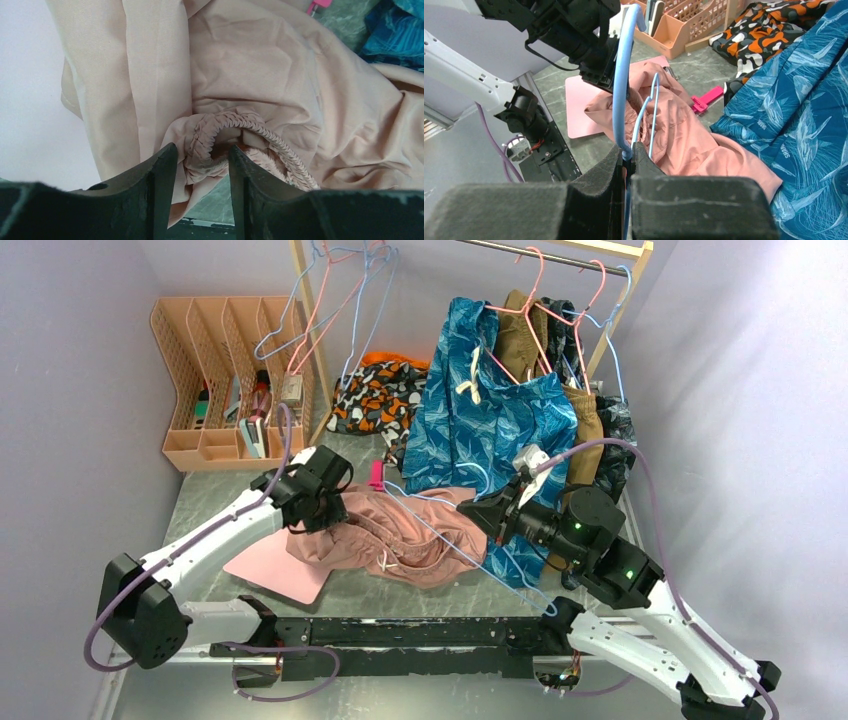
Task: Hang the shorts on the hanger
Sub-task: Hang the shorts on the hanger.
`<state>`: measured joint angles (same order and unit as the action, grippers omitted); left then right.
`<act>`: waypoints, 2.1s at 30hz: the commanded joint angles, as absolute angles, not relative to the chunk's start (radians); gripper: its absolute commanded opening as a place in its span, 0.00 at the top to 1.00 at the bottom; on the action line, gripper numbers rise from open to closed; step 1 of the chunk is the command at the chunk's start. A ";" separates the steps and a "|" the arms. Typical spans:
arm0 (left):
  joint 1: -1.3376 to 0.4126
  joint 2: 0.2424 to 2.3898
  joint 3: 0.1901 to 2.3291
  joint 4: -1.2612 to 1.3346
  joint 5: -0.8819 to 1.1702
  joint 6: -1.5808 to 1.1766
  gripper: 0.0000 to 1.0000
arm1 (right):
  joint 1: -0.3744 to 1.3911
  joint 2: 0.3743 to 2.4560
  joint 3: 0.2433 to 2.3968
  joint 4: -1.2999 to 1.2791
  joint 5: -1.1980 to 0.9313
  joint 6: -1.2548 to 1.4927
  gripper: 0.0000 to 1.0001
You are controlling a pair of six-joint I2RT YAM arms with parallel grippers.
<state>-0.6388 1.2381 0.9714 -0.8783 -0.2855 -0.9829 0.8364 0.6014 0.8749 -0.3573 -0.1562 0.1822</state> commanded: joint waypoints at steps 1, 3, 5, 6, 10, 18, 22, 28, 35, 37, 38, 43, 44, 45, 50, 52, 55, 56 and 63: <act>-0.648 1.244 0.934 -0.836 -0.275 -0.962 0.54 | 0.837 0.589 0.875 -0.326 -0.154 0.186 1.00; -0.649 1.249 0.915 -0.824 -0.273 -0.957 0.54 | 0.837 0.593 0.880 -0.328 -0.157 0.186 1.00; -0.649 1.254 0.901 -0.809 -0.270 -0.951 0.50 | 0.836 0.594 0.881 -0.328 -0.161 0.188 1.00; -0.649 1.257 0.897 -0.804 -0.268 -0.949 0.46 | 0.837 0.595 0.882 -0.329 -0.161 0.189 1.00; -0.649 1.256 0.903 -0.802 -0.272 -0.948 0.32 | 0.836 0.592 0.882 -0.334 -0.164 0.192 1.00; -0.648 1.259 0.908 -0.799 -0.280 -0.935 0.47 | 0.836 0.588 0.875 -0.324 -0.169 0.203 1.00; -0.649 1.255 0.862 -0.753 -0.248 -0.912 0.76 | 0.836 0.585 0.877 -0.328 -0.171 0.203 1.00; -0.649 1.203 0.892 -0.759 -0.235 -0.848 0.93 | 0.837 0.590 0.901 -0.348 -0.174 0.193 1.00; -0.648 1.035 1.080 -0.734 -0.170 -0.608 0.93 | 0.837 0.604 0.995 -0.378 -0.165 0.153 1.00; -0.648 1.009 1.124 -0.734 -0.136 -0.569 0.93 | 0.837 0.609 1.054 -0.384 -0.177 0.142 1.00; -0.649 1.003 1.141 -0.736 -0.120 -0.554 0.93 | 0.837 0.614 1.076 -0.387 -0.190 0.141 1.00; -0.648 0.972 1.150 -0.711 -0.020 -0.491 0.93 | 0.837 0.674 1.191 -0.413 -0.346 0.155 1.00; -0.649 0.969 1.142 -0.711 -0.010 -0.486 0.93 | 0.836 0.695 1.207 -0.426 -0.385 0.154 1.00; -0.648 0.967 1.139 -0.712 -0.003 -0.482 0.93 | 0.836 0.712 1.217 -0.438 -0.414 0.150 1.00; -0.649 0.971 1.135 -0.718 0.041 -0.467 0.93 | 0.837 0.756 1.195 -0.470 -0.409 0.121 1.00; -0.649 0.970 1.138 -0.718 0.051 -0.464 0.93 | 0.836 0.755 1.176 -0.466 -0.385 0.112 1.00; -0.649 0.967 1.145 -0.724 0.057 -0.456 0.93 | 0.837 0.751 1.142 -0.461 -0.323 0.102 1.00; -0.649 0.966 1.149 -0.728 0.057 -0.454 0.93 | 0.836 0.747 1.125 -0.455 -0.301 0.099 1.00; -0.649 0.967 1.183 -0.752 0.055 -0.440 0.93 | 0.837 0.778 1.087 -0.442 -0.260 0.095 1.00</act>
<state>-0.6426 0.9760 1.1378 -0.7418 0.0235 -0.4603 0.8364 0.7712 1.0897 -0.4625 -0.3119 0.1123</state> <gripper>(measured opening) 0.079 0.045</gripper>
